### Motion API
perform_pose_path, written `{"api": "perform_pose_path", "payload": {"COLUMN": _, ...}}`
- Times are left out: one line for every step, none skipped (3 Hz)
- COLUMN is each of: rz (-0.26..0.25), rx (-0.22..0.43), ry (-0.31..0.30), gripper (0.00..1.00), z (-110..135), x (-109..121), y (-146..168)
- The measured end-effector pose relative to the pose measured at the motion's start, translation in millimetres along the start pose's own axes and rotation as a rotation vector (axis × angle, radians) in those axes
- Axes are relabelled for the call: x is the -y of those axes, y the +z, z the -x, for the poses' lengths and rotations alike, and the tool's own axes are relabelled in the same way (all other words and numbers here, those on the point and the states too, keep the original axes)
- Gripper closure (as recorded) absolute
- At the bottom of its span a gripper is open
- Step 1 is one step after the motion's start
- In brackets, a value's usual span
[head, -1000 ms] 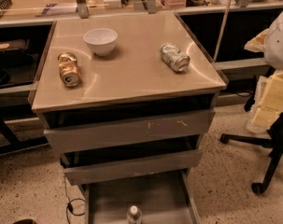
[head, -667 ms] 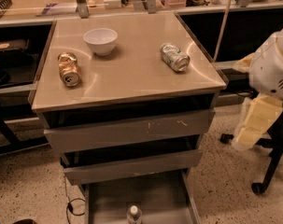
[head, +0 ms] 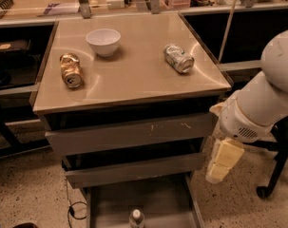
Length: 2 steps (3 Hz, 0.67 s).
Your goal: Pick blue plastic bottle from bottom drawer and place on counter
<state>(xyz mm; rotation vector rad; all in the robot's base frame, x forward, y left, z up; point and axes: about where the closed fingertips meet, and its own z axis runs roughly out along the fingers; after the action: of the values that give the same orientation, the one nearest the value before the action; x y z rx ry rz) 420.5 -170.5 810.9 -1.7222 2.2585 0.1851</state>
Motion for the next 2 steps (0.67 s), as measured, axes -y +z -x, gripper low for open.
{"api": "perform_pose_path", "payload": {"rz": 0.148, "rx": 0.086, "ry": 0.092, "gripper": 0.0, "z": -2.8, "x": -11.9, "y": 52.6}}
{"api": "perform_pose_path", "payload": {"rz": 0.148, "rx": 0.086, "ry": 0.092, "gripper": 0.0, "z": -2.8, "x": -11.9, "y": 52.6}}
